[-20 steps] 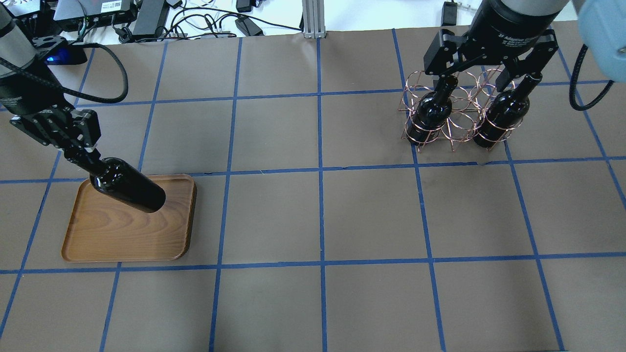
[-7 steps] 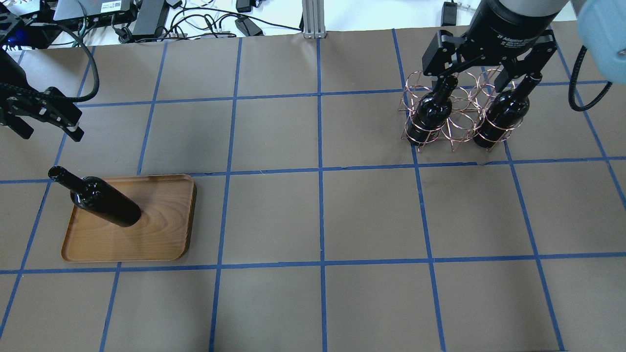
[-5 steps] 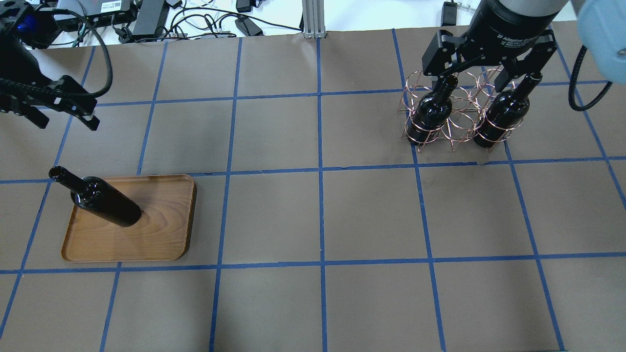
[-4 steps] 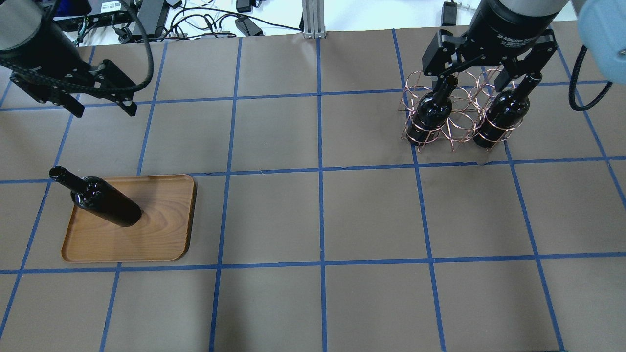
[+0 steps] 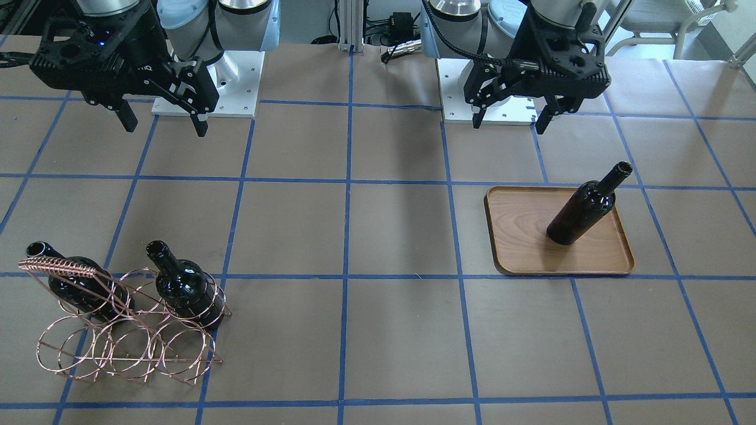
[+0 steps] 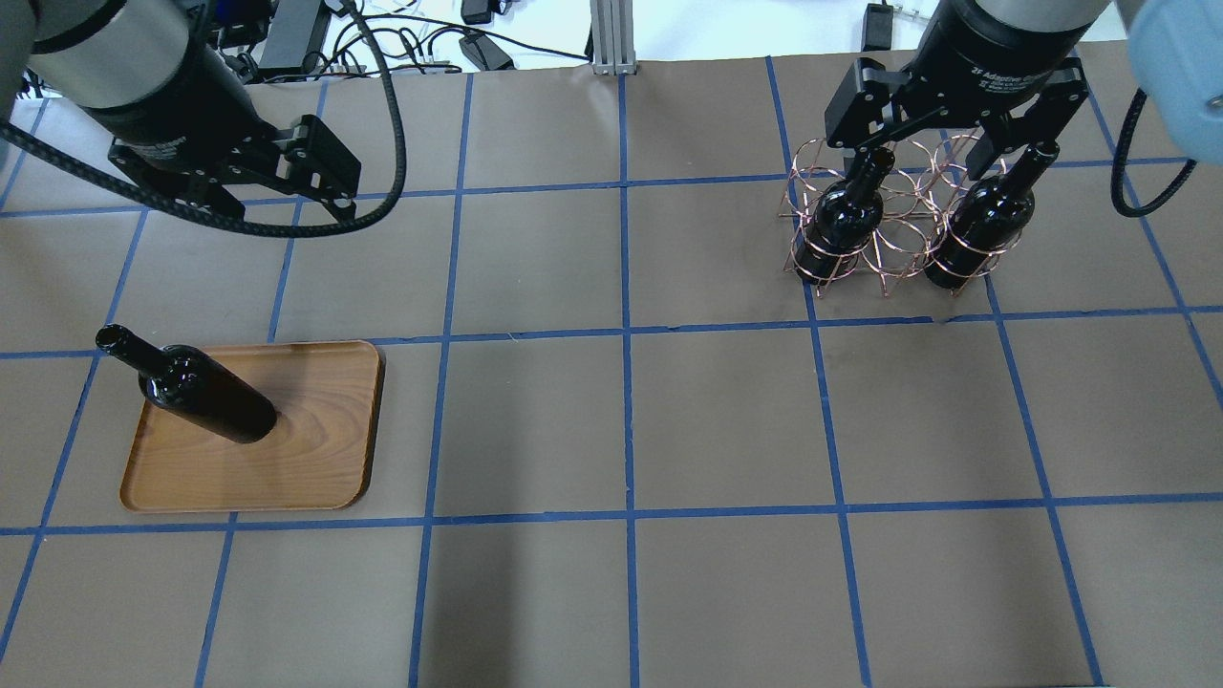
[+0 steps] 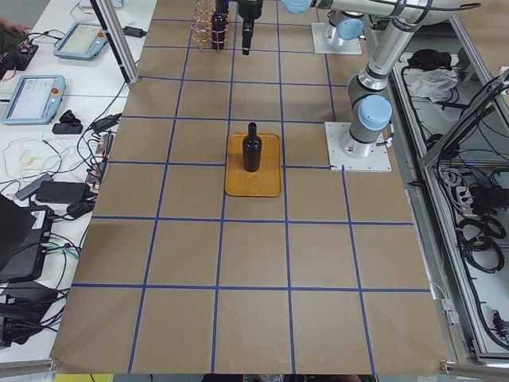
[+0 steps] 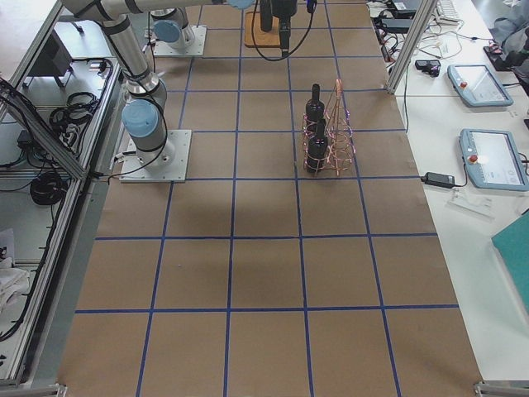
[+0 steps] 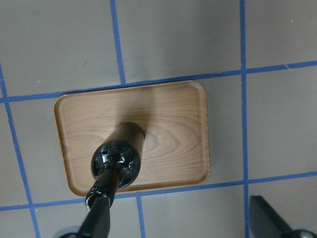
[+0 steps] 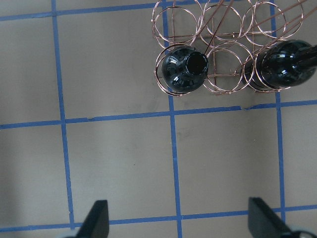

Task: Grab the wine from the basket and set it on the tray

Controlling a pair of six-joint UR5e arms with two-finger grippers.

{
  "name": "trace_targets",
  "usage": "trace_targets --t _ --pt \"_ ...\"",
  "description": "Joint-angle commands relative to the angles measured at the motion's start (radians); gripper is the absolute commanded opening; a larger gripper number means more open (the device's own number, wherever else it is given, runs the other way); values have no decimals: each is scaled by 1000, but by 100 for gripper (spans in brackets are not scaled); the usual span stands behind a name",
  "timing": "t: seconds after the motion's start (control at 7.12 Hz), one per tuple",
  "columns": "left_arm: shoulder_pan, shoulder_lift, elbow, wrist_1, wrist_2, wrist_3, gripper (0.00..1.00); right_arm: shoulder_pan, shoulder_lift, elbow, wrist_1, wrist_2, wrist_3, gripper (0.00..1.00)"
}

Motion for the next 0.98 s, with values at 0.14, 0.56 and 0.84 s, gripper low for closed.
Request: trace_targets --t 0.14,0.56,0.84 --pt "-8 16 -7 -5 37 -2 100 0 0 0 -1 0 0 100" --pt "-2 21 -16 -11 45 -2 100 0 0 0 -1 0 0 100" --pt "16 19 -20 -10 45 -2 100 0 0 0 -1 0 0 100"
